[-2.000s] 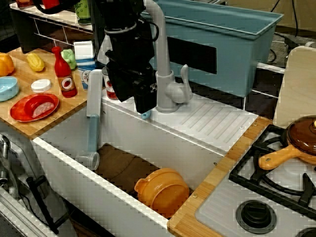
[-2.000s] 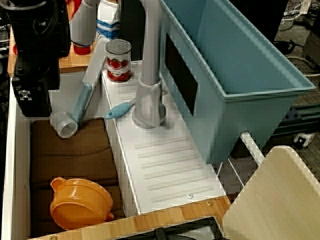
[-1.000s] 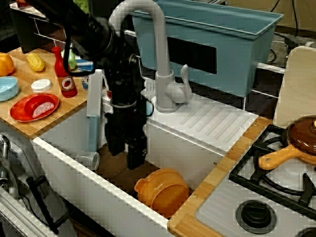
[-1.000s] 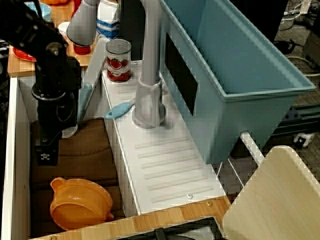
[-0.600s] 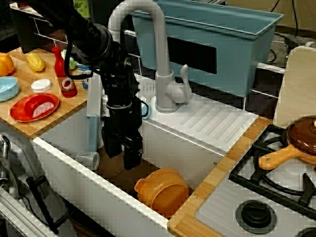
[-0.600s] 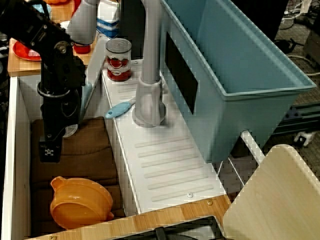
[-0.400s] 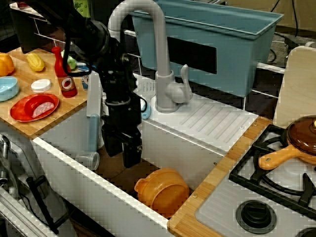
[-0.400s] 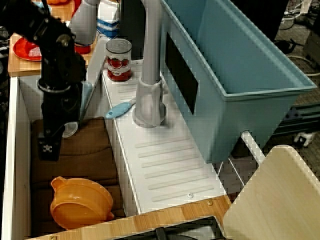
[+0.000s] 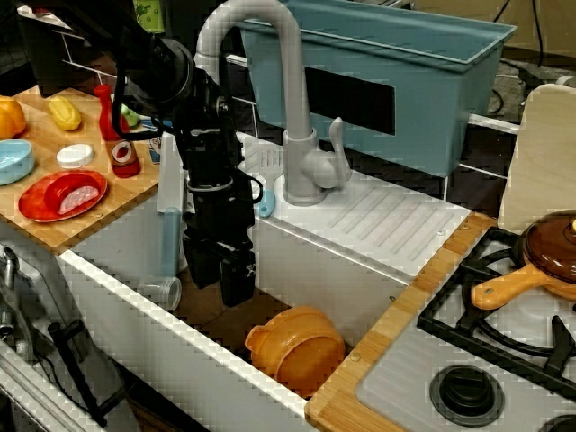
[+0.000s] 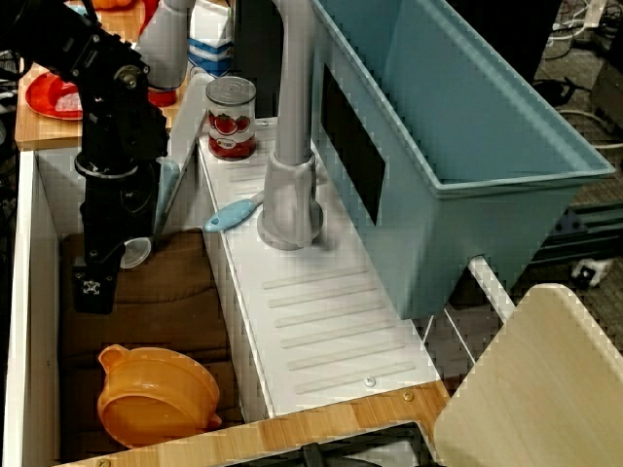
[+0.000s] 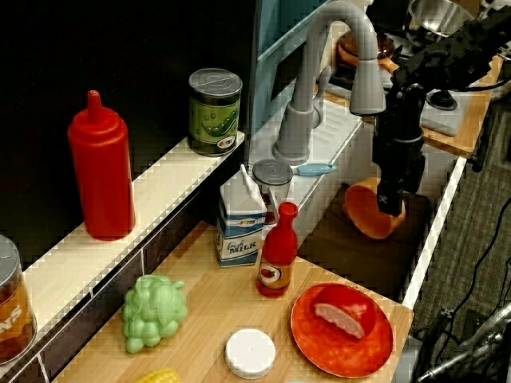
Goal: Flip orange pot upright in sink
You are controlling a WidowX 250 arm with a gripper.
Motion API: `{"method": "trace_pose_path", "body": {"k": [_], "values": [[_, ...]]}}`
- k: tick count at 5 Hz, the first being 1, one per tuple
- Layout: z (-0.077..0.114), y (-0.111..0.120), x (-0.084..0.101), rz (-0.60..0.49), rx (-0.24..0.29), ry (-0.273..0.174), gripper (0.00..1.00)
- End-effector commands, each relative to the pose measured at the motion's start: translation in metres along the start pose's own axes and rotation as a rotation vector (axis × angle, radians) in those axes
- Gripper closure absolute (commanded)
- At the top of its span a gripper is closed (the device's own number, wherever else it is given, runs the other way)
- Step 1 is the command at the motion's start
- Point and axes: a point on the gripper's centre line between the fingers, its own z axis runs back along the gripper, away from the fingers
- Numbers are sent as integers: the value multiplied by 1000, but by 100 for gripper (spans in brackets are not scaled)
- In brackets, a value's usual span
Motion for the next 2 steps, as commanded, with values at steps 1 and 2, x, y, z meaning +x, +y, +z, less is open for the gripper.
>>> {"method": "trace_pose_path", "body": {"k": [1, 2], "values": [[1, -1, 0, 0, 30, -36, 0], [-5, -4, 2, 15, 26, -41, 0]]}}
